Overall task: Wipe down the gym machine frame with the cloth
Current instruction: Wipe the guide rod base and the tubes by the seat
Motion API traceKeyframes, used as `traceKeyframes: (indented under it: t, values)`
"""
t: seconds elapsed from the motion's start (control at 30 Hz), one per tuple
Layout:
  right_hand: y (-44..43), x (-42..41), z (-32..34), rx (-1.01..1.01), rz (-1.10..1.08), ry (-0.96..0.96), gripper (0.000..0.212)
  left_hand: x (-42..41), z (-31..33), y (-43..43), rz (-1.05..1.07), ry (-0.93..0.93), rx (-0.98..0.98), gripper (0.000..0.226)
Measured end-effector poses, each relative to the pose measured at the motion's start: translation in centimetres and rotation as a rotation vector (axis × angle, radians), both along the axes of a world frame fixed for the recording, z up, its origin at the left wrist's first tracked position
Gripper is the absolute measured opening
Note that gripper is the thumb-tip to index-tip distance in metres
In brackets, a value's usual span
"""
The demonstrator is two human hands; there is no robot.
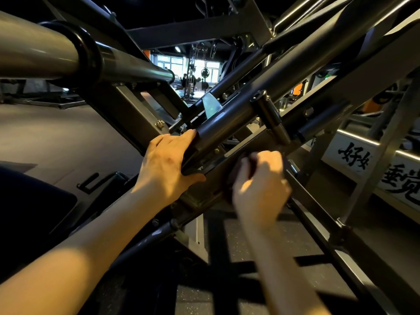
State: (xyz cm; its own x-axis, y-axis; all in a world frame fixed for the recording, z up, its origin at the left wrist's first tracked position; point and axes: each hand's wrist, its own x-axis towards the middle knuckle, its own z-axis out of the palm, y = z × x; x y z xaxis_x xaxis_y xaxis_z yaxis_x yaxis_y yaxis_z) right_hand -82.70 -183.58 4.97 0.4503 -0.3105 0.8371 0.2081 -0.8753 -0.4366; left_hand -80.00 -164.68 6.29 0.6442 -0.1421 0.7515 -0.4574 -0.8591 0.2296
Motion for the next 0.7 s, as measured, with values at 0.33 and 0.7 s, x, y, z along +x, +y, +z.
traceKeyframes:
  t: [0.33, 0.7]
  values:
    - [-3.6, -4.6, -2.0, 0.298, 0.339, 0.362, 0.024, -4.7, -0.7, -4.1, -0.141, -0.030, -0.175, 0.043]
    - [-6.3, -7.4, 0.4, 0.624, 0.710, 0.297, 0.028, -7.3, -1.2, -10.0, -0.576, 0.346, -0.470, 0.036]
